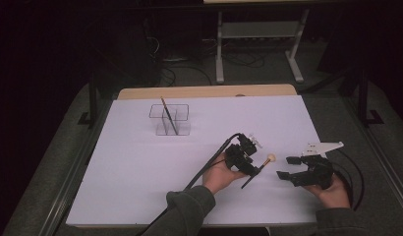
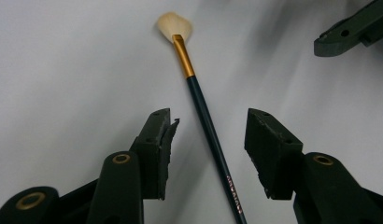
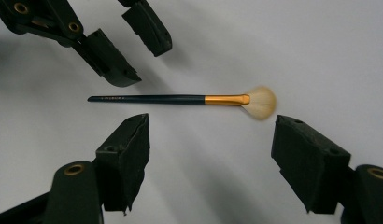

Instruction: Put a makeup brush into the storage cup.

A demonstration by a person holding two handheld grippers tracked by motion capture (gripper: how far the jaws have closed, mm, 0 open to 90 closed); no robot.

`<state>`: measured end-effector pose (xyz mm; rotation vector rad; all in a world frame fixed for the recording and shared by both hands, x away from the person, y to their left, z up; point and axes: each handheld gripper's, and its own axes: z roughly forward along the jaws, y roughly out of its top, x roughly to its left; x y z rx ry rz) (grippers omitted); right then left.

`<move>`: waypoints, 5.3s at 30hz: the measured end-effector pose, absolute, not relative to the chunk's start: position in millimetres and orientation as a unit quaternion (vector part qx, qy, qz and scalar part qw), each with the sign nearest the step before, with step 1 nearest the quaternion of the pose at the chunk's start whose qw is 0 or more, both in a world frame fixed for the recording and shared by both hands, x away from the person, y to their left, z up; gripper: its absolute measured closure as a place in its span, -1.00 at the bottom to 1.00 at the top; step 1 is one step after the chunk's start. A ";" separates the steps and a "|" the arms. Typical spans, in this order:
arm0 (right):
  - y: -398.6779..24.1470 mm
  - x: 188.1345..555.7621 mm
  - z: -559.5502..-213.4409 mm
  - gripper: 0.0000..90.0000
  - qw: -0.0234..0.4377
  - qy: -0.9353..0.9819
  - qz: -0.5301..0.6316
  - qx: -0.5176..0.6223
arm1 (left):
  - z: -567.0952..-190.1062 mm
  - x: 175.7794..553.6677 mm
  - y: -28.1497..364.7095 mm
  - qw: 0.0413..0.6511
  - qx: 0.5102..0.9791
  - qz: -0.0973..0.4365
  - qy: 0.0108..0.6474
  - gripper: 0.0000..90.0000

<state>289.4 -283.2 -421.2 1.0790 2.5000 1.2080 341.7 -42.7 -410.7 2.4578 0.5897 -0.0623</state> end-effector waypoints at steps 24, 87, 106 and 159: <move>-281.4 289.5 -423.4 -0.39 0.079 0.839 0.402 0.358 | -428.7 339.2 -60.4 0.280 0.934 -0.003 0.221 0.45; -231.0 291.2 -411.2 -0.42 0.045 0.851 0.411 0.325 | -405.5 331.9 49.3 0.317 0.917 0.019 0.242 0.86; -160.0 304.6 -405.8 -0.43 -0.005 0.866 0.414 0.281 | -393.7 308.0 140.3 0.356 0.900 0.033 0.250 0.86; -92.2 336.9 -366.8 -0.08 -0.116 0.861 0.470 0.157 | -359.9 282.9 177.8 0.453 0.877 0.014 0.159 0.86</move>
